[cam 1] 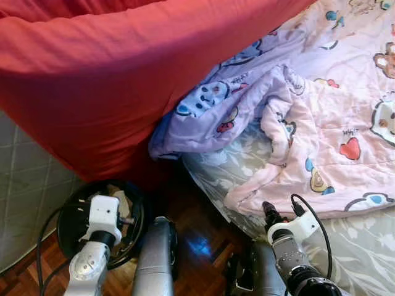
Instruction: Clean up the room
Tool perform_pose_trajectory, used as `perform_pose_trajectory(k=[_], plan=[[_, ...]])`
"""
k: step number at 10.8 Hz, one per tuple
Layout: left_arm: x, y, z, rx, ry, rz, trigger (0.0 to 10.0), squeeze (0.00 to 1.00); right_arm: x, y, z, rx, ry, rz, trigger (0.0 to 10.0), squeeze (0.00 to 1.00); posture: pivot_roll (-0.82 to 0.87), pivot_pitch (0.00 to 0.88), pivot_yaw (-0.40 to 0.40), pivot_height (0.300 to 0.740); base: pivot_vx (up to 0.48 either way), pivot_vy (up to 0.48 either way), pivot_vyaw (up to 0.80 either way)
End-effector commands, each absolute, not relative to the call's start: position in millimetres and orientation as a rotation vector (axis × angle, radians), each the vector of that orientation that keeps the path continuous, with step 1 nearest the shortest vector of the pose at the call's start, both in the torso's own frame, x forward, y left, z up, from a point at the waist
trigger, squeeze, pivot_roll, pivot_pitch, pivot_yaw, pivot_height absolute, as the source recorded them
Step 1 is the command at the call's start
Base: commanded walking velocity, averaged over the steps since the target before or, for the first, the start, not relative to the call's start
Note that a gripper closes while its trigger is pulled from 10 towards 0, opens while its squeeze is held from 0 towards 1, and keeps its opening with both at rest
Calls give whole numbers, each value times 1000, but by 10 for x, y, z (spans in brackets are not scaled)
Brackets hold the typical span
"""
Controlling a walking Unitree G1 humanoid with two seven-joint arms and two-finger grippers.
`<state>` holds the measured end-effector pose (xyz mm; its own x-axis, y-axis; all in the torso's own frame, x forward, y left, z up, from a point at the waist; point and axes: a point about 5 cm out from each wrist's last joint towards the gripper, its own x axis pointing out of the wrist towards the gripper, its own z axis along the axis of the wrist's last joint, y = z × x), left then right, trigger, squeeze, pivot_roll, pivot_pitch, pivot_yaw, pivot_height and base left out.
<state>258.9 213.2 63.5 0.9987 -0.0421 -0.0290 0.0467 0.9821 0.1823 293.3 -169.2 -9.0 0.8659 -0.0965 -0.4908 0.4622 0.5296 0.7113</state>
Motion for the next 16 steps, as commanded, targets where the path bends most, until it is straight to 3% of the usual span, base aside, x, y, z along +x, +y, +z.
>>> perform_pose_trajectory(k=[1, 9, 14, 16], plan=[[2522, 2146, 574, 203, 63, -51, 10000, 0, 2798, -1710, -214, 976, 461, -391, 0, 0, 323, 405, 20, 631, 0, 0, 0], [2537, 2151, 563, 203, 84, -52, 10000, 0, 2815, -1696, -190, 919, 444, -349, 0, 0, 304, 386, 28, 631, 0, 0, 0], [2618, 2130, 503, 193, 103, -49, 10000, 0, 2796, -1833, -181, 899, 406, -381, 0, 0, 271, 355, 22, 631, 0, 0, 0], [2579, 2172, 337, 178, 168, -27, 10000, 0, 2793, -1812, -167, 804, 393, -309, 0, 0, 258, 315, 17, 631, 0, 0, 0]])
